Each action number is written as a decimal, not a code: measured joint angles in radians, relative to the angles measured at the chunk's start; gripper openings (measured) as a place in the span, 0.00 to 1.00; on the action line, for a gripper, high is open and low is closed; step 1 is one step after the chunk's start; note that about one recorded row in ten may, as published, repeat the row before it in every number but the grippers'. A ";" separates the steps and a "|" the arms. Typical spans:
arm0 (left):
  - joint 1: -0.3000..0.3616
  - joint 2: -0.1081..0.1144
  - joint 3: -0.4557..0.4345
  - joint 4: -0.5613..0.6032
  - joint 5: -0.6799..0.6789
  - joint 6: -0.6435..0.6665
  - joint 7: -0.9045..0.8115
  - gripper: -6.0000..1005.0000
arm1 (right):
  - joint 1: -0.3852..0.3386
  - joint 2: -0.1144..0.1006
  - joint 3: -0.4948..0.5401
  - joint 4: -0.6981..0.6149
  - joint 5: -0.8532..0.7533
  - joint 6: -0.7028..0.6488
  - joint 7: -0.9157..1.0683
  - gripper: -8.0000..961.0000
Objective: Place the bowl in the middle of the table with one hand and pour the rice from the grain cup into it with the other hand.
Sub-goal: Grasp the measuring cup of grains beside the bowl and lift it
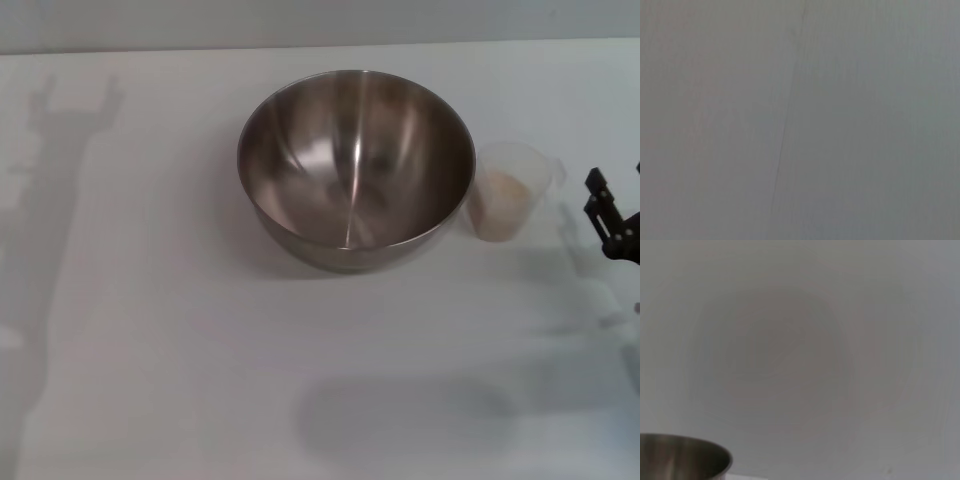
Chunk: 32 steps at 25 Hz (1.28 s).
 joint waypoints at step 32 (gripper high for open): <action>0.000 0.000 -0.003 -0.007 0.000 0.015 -0.005 0.87 | 0.061 0.001 -0.028 -0.012 0.000 0.161 -0.003 0.62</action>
